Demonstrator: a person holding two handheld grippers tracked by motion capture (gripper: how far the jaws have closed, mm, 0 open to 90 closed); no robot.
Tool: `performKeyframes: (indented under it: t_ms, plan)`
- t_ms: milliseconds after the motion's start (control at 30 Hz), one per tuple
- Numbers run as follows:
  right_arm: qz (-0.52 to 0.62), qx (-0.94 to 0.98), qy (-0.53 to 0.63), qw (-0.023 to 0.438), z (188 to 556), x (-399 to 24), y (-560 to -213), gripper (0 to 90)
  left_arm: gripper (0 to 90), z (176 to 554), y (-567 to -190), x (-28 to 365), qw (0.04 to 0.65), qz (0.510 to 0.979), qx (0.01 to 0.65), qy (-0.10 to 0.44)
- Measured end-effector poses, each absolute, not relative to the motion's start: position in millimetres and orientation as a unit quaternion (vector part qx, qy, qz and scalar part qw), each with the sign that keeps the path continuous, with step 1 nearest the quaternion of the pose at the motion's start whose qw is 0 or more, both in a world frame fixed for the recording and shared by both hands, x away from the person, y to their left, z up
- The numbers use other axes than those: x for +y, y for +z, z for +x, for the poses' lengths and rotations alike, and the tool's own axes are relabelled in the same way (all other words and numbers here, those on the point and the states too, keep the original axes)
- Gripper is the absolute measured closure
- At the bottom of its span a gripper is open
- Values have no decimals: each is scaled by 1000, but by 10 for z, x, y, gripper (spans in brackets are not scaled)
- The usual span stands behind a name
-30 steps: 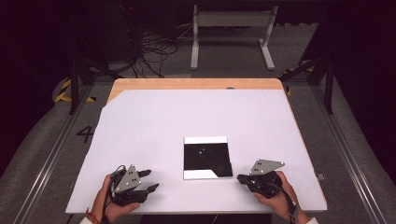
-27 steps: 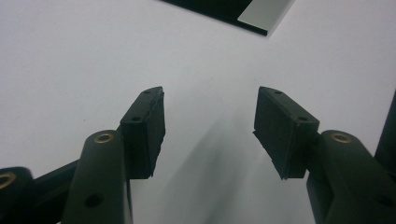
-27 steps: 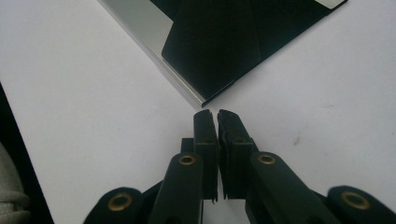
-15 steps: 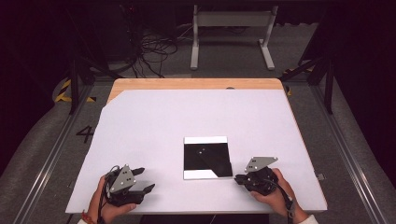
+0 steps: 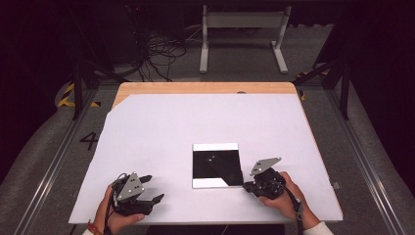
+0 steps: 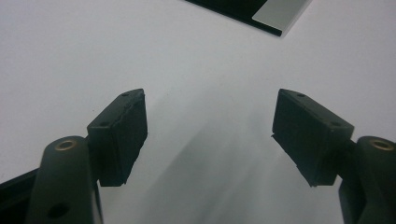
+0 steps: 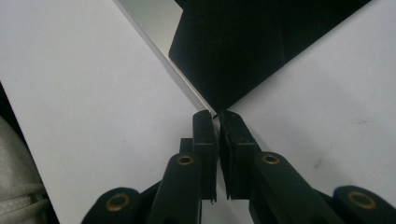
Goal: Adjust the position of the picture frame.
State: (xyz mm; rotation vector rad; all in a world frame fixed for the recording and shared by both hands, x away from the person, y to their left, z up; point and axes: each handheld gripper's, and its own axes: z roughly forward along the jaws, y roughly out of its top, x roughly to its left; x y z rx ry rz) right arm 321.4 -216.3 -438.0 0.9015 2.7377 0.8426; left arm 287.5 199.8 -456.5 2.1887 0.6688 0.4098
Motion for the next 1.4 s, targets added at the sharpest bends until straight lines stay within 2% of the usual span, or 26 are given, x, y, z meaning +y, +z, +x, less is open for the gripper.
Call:
performKeyframes:
  t_ms: [300, 433, 900, 1400]
  plan:
    - [299, 917, 252, 74, 3258, -2105, -4334, 845, 258, 2885, -4587, 1962, 391, 869, 259, 155]
    - [295, 924, 238, 61, 3250, -2117, -4322, 842, 253, 2894, -4591, 1967, 390, 870, 260, 155]
    - [290, 923, 248, 57, 3282, -2114, -4337, 855, 241, 2903, -4611, 1933, 386, 872, 261, 152]
    - [280, 932, 217, 70, 3278, -2053, -4303, 857, 230, 2903, -4611, 1934, 386, 872, 262, 152]
